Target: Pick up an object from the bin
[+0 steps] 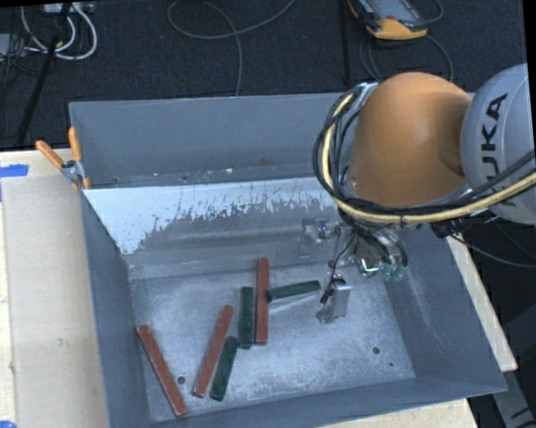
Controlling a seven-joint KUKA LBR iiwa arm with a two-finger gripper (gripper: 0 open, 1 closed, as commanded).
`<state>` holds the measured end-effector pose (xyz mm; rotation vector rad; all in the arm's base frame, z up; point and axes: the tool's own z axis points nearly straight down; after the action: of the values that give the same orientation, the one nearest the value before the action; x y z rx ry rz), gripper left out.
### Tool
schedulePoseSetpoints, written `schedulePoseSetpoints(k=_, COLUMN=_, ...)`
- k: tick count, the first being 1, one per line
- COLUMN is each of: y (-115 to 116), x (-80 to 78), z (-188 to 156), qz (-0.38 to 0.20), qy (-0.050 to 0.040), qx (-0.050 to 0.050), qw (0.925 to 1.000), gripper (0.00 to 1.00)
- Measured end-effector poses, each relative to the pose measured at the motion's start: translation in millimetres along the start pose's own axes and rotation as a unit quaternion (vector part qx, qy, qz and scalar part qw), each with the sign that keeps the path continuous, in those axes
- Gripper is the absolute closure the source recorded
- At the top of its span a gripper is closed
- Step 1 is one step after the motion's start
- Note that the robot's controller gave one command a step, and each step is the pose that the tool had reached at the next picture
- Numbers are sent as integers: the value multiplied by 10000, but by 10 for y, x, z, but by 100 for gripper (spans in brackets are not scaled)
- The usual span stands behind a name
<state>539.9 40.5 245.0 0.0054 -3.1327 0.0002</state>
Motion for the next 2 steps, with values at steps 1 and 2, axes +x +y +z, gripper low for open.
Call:
schedulePoseSetpoints(k=1, y=319, x=-104, z=862, qz=-1046, qy=-10, qx=0, qw=9945, gripper=0)
schedulePoseSetpoints(k=2, y=368, x=-531, z=1766, qz=-2124, qy=-53, qx=3, qw=9772, gripper=0)
